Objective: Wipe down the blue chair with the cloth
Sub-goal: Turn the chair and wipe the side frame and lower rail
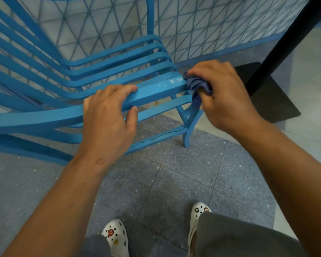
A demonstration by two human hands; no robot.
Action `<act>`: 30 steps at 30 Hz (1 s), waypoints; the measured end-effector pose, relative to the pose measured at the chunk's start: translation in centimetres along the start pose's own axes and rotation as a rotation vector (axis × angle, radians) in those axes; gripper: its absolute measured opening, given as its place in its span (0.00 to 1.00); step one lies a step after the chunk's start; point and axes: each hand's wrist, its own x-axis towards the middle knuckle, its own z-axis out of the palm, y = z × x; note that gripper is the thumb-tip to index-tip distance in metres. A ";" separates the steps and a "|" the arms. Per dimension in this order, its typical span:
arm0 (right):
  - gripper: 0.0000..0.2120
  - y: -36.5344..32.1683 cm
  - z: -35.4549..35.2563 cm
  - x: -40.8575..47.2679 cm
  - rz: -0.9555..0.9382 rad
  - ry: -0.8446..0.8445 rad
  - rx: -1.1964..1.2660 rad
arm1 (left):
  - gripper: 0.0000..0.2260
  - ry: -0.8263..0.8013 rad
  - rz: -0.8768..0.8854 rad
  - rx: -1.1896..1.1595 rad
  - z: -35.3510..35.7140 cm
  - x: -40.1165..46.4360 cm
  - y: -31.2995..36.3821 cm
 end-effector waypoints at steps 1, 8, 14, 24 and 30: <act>0.16 -0.5 0.1 -0.2 -0.047 -0.045 0.012 | 0.17 -0.003 0.001 -0.003 0.0 0.0 0.0; 0.14 0.2 -1.5 0.8 -0.021 0.010 -0.011 | 0.19 -0.017 0.001 0.005 -0.2 0.0 0.1; 0.10 -1.2 -0.9 0.2 -0.067 -0.127 0.168 | 0.20 -0.029 -0.002 -0.001 -0.3 0.0 0.2; 0.09 -1.6 0.6 1.2 -0.073 -0.025 0.250 | 0.21 -0.042 0.001 0.016 -0.3 0.0 0.1; 0.08 -0.7 0.5 2.6 -0.007 0.075 0.035 | 0.21 -0.053 0.006 0.010 -0.4 -0.1 0.1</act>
